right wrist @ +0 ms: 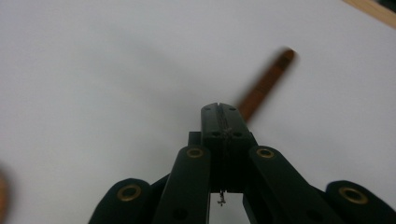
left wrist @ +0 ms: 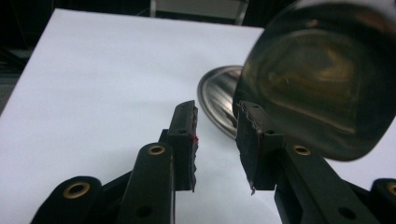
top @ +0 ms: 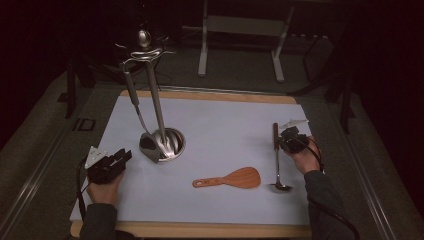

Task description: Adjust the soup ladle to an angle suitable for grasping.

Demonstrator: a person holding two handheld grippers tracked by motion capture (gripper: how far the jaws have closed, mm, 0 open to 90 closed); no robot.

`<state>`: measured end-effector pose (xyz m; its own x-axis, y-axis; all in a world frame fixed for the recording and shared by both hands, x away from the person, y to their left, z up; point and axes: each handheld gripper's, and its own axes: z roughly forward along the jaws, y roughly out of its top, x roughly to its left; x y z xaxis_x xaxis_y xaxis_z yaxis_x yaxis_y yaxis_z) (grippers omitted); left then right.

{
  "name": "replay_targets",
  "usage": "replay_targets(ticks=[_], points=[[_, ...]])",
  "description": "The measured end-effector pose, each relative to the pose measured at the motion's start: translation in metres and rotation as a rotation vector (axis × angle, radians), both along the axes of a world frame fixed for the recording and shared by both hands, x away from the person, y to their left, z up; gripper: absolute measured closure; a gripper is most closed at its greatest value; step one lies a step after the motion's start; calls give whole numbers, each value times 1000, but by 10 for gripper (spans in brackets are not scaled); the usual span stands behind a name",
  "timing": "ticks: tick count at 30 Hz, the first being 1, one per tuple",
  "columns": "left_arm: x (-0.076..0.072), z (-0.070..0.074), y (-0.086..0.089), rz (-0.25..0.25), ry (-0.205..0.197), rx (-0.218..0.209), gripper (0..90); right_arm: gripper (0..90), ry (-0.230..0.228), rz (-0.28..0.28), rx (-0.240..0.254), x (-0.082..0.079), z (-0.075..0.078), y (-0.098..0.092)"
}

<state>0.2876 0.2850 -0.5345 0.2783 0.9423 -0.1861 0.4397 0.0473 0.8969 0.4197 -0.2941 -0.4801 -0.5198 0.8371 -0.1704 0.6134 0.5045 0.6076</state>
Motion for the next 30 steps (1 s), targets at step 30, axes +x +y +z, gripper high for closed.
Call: replay_targets(ticks=[30], points=[[2, -3, -6, -27, 17, 34, 653, 855, 201, 337, -139, 21, -21, 103]])
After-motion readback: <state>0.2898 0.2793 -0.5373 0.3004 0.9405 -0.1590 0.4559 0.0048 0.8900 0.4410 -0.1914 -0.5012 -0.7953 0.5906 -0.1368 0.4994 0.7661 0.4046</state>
